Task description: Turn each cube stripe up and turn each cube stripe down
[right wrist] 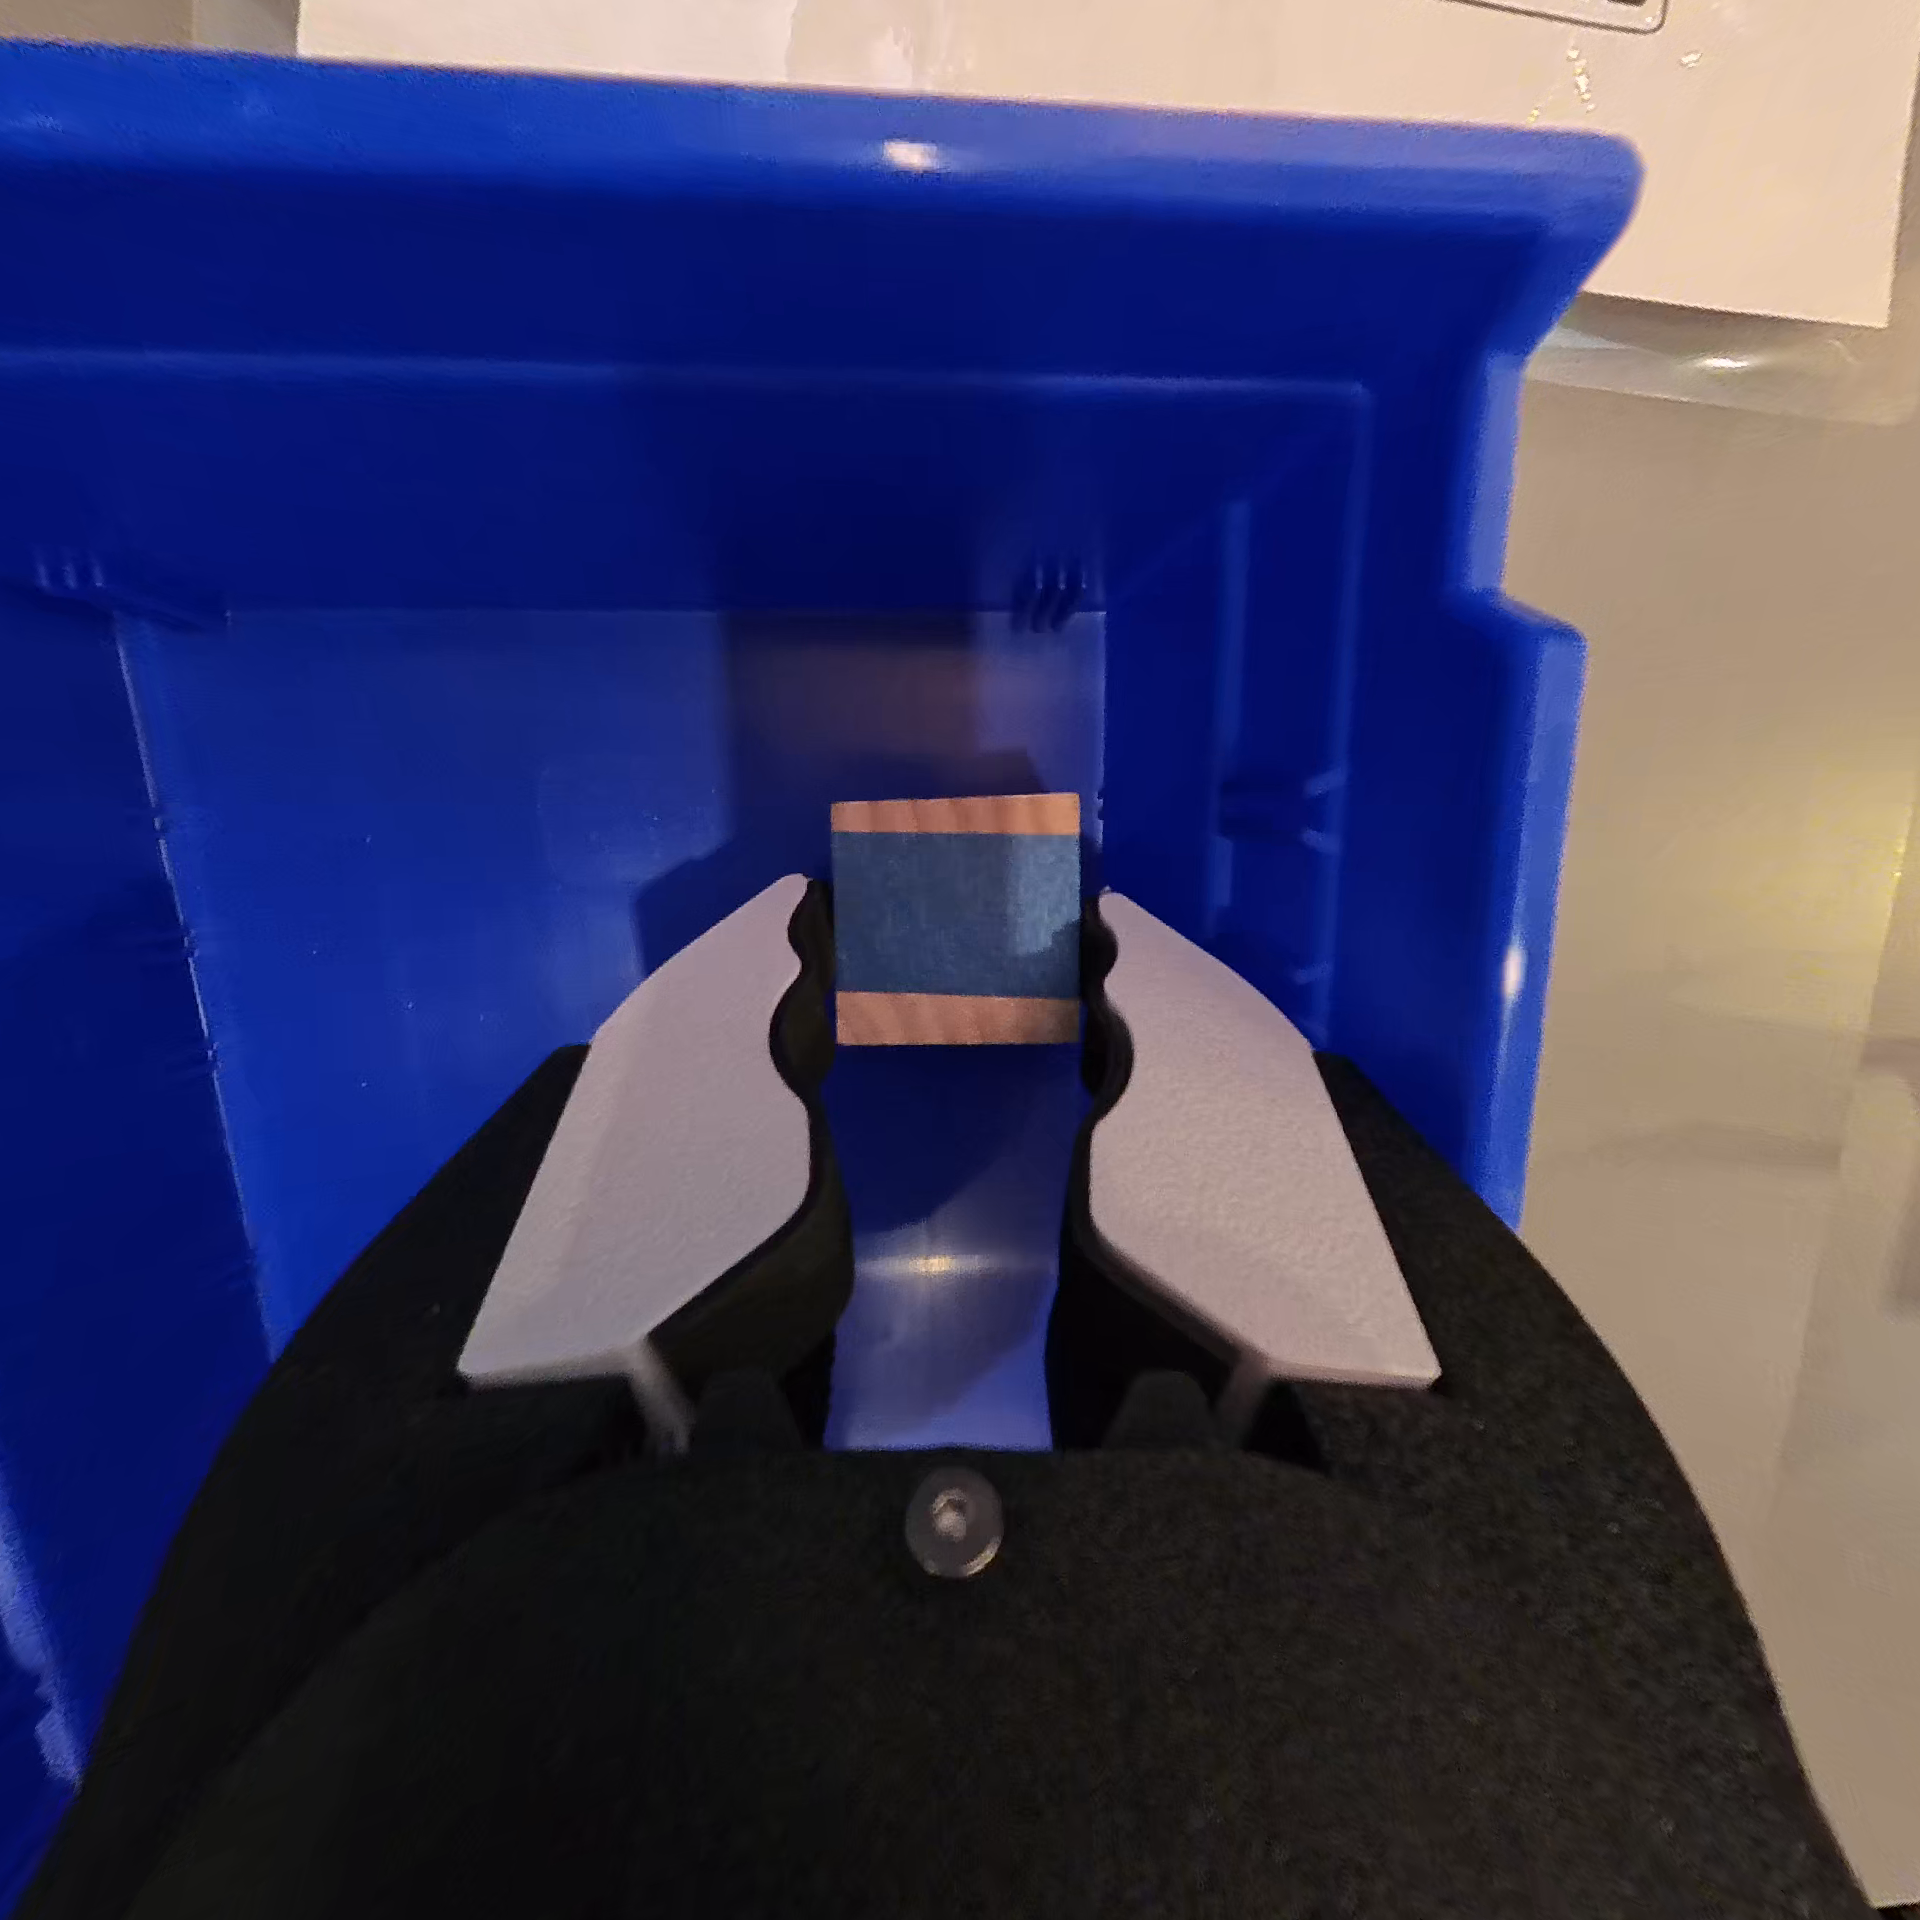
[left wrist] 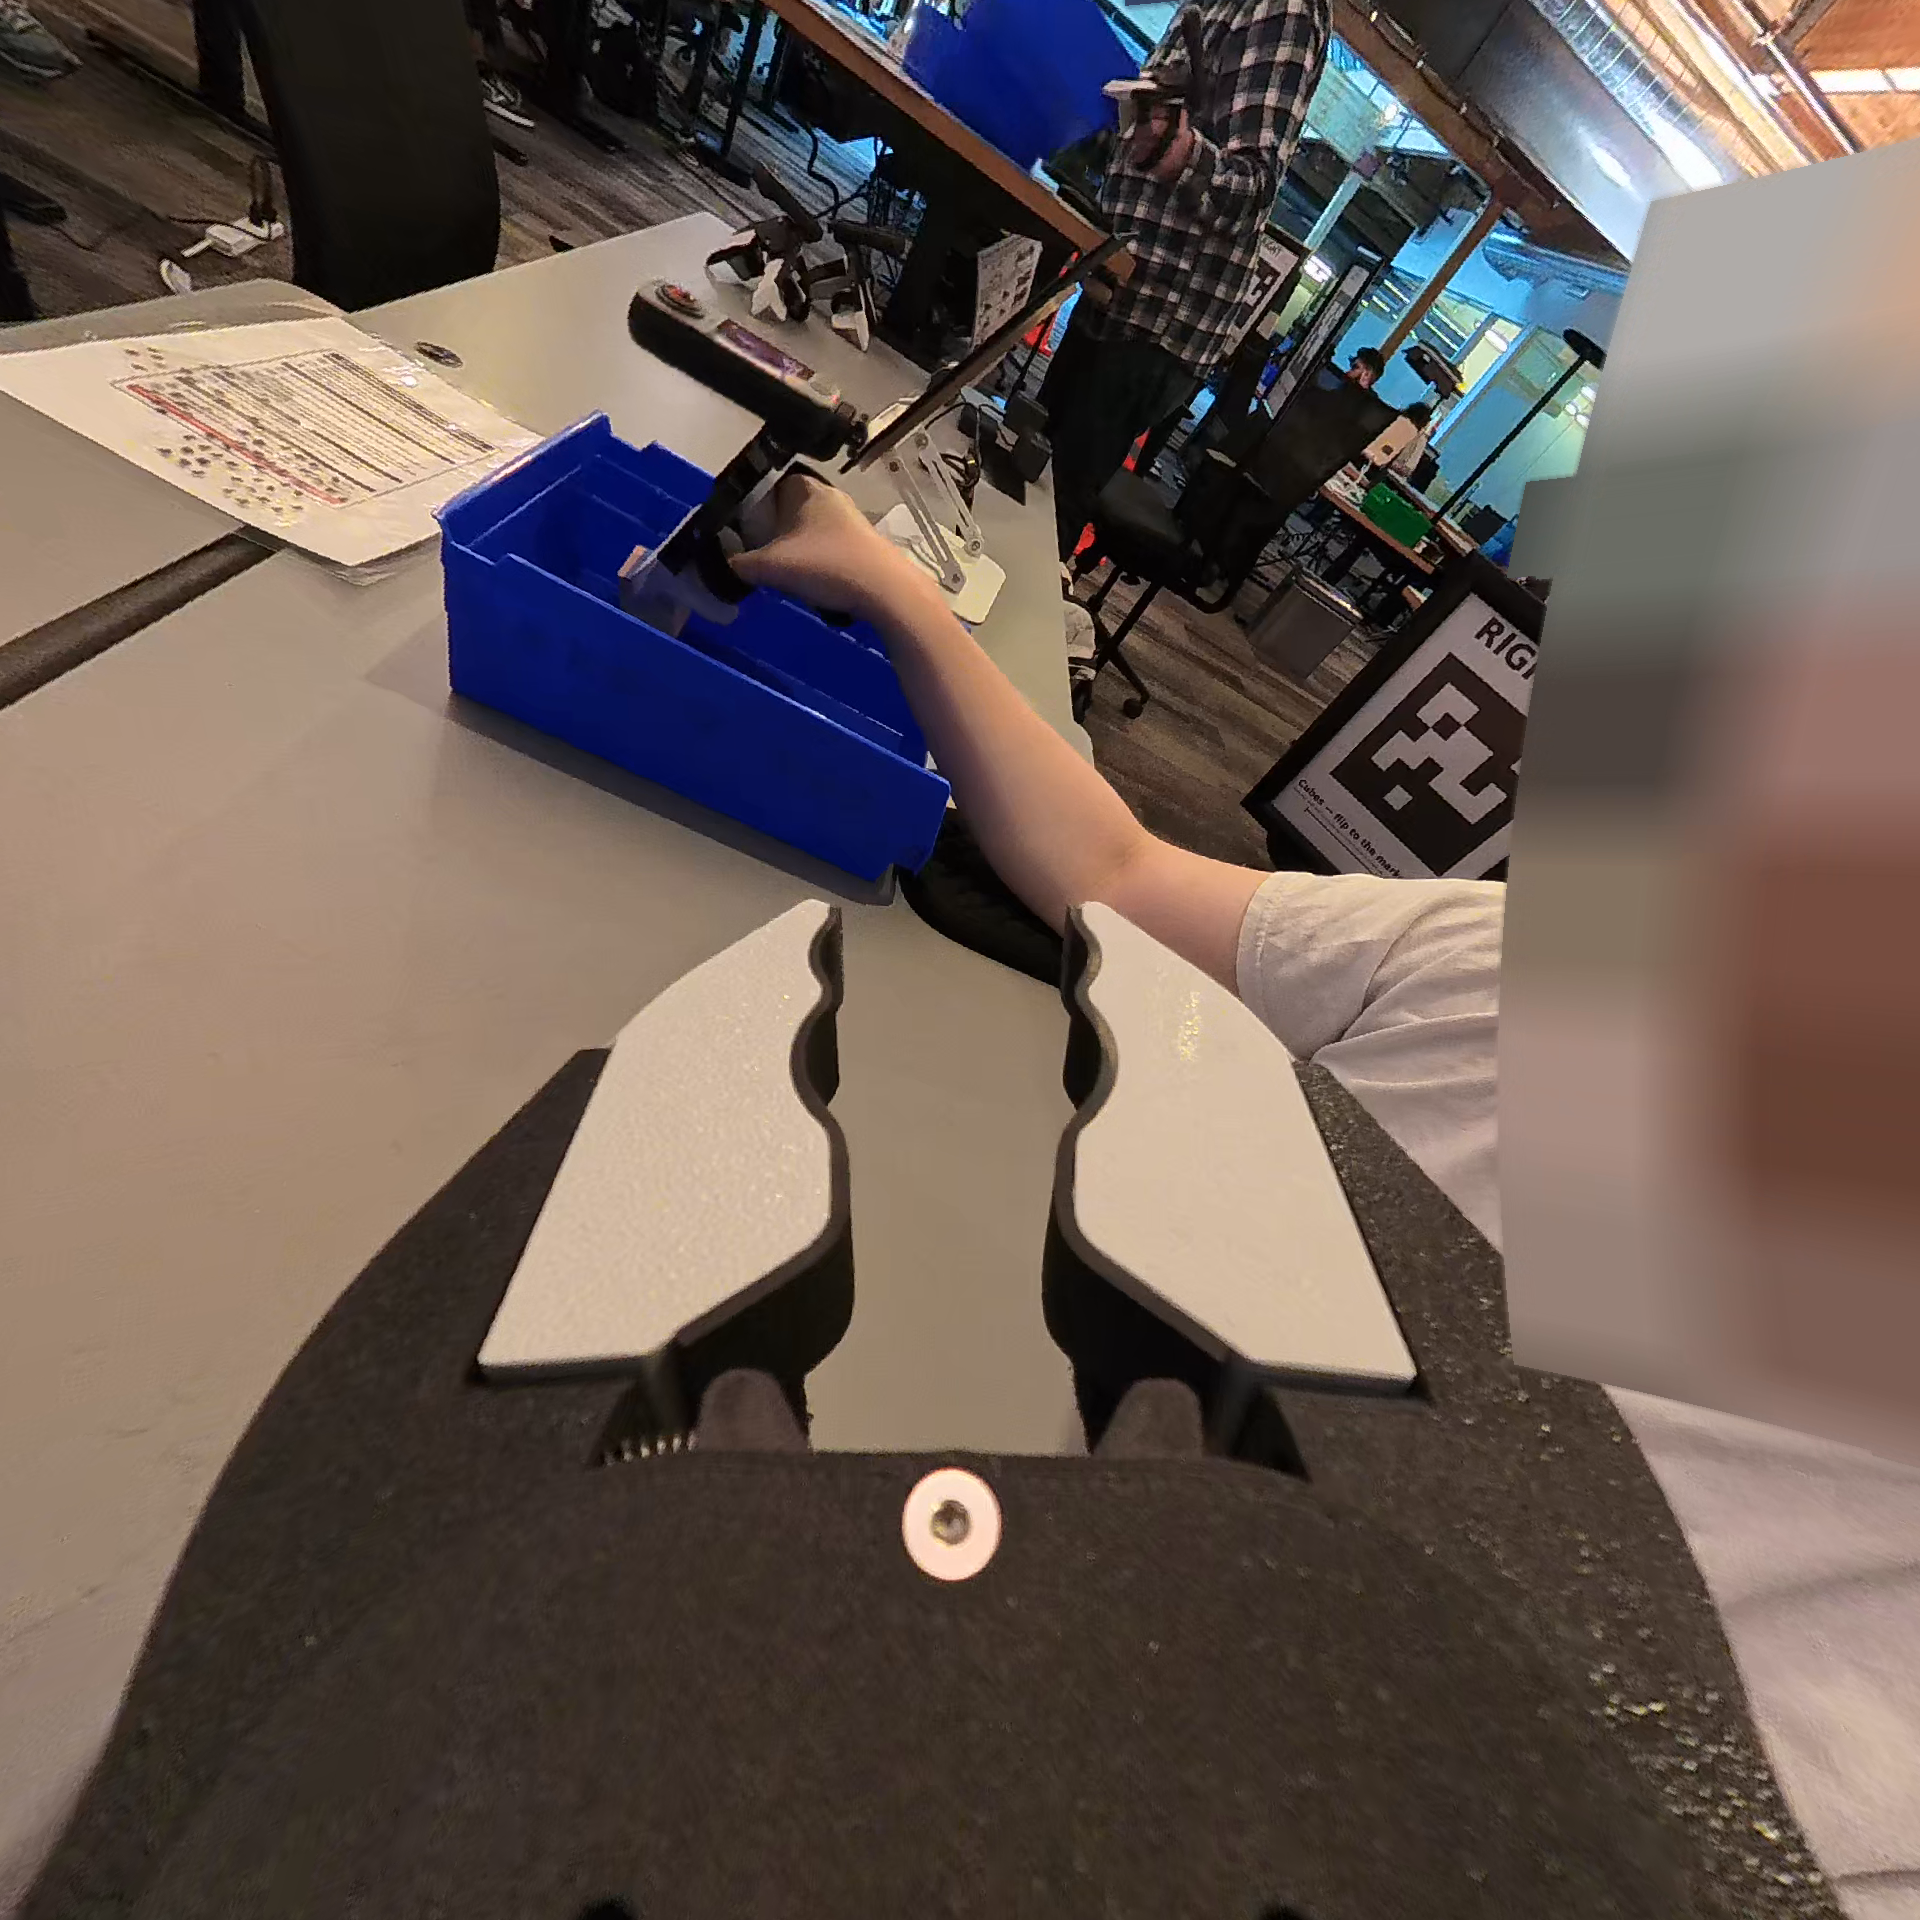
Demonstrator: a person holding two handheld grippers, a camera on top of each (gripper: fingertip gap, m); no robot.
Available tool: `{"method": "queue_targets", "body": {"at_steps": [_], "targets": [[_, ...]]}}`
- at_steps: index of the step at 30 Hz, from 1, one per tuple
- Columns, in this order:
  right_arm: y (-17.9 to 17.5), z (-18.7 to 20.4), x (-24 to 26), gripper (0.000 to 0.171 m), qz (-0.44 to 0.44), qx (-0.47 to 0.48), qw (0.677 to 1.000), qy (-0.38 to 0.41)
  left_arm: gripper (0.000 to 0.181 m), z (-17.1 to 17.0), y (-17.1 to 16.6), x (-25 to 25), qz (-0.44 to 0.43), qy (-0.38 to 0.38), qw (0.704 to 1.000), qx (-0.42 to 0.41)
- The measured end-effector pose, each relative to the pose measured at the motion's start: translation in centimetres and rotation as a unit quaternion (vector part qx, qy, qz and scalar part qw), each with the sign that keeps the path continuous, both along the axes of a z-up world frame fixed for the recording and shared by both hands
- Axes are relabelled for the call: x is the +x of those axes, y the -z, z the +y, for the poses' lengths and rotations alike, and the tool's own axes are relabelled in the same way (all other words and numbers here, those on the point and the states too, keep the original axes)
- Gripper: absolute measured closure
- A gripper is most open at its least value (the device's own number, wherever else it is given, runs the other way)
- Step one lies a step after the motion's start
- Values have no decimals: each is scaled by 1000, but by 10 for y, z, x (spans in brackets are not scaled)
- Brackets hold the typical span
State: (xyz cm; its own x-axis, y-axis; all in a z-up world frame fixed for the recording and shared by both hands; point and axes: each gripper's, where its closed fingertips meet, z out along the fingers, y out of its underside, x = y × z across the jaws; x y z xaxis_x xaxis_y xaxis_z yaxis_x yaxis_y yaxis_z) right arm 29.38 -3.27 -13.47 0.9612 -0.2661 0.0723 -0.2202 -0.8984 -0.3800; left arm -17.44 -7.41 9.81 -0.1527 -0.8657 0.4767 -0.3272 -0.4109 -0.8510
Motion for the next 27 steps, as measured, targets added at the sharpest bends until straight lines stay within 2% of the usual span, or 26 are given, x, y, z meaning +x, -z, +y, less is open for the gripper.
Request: {"method": "queue_targets", "body": {"at_steps": [1, 5, 9, 13, 16, 18, 20, 23, 25, 27], "targets": [[0, 1, 1, 126, -3, 2, 1000, 1, 142, -1, 0, 0, 0, 1, 1000, 2], [1, -2, 4, 125, -23, -15, 1000, 3, 142, -3, 1, 1, 4, 5, 1000, 7], [-10, -1, 3, 112, -51, -15, 999, -3, 142, -7, -1, 0, 6, 7, 1000, 13], [-57, 1, -8, 112, -88, 36, 995, -21, 142, -8, -14, -15, 3, -9, 998, 58], [-102, 3, -29, 114, -89, 109, 989, -51, 142, 10, -20, -43, 31, -72, 988, 131], [-125, 0, -43, 114, -90, 146, 983, -70, 140, 37, -12, -74, 92, -151, 967, 184], [-141, -2, -57, 114, -84, 171, 978, -90, 139, 72, 5, -117, 178, -245, 929, 212], [-151, -4, -71, 115, -81, 182, 973, -112, 141, 116, 40, -185, 305, -355, 864, 184], [-151, -4, -76, 115, -80, 179, 973, -121, 141, 129, 69, -215, 372, -365, 841, 141], [-147, -3, -79, 114, -76, 172, 974, -129, 142, 132, 97, -229, 420, -344, 834, 94]]}}
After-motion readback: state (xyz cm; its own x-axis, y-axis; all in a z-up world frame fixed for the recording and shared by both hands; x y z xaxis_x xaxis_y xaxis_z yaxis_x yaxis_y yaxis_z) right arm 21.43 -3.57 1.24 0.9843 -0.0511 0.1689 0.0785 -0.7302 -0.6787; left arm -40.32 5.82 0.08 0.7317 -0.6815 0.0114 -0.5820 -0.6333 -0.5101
